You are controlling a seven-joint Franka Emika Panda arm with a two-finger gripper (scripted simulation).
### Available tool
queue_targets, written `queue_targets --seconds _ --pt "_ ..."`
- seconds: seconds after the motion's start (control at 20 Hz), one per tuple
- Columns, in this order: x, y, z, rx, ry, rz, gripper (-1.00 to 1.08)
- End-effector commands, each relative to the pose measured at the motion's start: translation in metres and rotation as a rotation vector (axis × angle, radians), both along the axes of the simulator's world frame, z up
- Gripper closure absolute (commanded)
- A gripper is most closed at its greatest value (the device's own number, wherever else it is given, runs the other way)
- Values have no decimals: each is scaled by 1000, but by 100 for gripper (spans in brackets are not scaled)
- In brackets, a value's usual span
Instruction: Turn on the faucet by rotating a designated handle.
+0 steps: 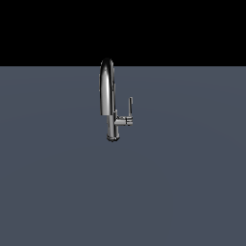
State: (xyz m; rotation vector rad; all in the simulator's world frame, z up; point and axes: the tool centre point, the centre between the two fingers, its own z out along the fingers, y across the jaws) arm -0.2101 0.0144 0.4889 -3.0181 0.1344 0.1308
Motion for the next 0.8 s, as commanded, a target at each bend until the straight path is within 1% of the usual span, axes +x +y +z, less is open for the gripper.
queue_targets --seconds 0.0,0.75 --pt "13 0 -3 30 32 -31 108" --pt "100 -6 -35 237 251 -240 108"
